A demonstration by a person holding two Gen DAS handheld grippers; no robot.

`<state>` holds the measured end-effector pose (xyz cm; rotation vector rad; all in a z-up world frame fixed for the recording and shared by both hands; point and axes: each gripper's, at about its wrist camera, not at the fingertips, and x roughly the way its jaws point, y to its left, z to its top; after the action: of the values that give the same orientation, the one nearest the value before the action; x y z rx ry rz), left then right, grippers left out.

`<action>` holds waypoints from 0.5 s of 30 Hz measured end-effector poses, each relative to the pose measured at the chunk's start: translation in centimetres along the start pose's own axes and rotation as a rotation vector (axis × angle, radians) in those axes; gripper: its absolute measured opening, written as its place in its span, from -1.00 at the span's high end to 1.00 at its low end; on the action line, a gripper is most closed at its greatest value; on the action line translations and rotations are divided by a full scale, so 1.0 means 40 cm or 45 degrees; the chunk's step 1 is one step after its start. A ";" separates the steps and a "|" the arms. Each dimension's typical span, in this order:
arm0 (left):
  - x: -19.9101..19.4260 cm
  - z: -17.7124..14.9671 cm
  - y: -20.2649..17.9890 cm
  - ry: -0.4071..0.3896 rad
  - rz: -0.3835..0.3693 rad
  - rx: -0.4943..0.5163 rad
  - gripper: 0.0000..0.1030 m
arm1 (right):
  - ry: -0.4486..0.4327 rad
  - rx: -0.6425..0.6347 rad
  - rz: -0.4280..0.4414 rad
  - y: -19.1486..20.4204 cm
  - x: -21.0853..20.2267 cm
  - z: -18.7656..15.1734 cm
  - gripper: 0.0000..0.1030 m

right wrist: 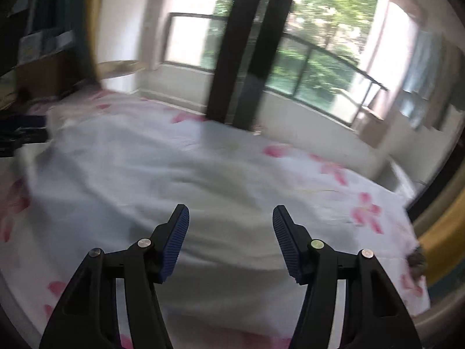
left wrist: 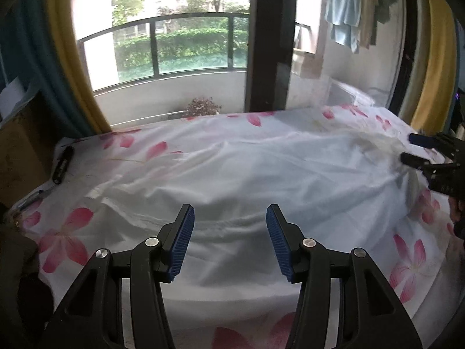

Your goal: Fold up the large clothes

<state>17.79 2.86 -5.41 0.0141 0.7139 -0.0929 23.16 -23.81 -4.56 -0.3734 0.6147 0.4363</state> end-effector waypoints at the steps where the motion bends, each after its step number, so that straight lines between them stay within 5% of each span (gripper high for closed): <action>1: 0.002 -0.002 -0.010 0.003 -0.006 0.016 -0.06 | -0.003 -0.022 0.027 0.020 0.001 0.002 -0.16; 6: 0.007 -0.010 -0.052 0.016 -0.042 0.122 -0.06 | -0.031 -0.117 0.138 0.081 -0.017 0.003 -0.16; 12: 0.050 -0.023 -0.091 0.114 -0.072 0.252 -0.06 | 0.048 -0.230 0.128 0.113 0.024 -0.008 -0.13; 15: 0.064 -0.016 -0.096 0.153 -0.071 0.272 -0.06 | 0.064 -0.201 0.131 0.101 0.032 -0.009 0.55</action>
<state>18.95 -1.16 -7.51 0.2059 0.8223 -0.2230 21.92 -20.22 -6.46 -0.5054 0.6525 0.5774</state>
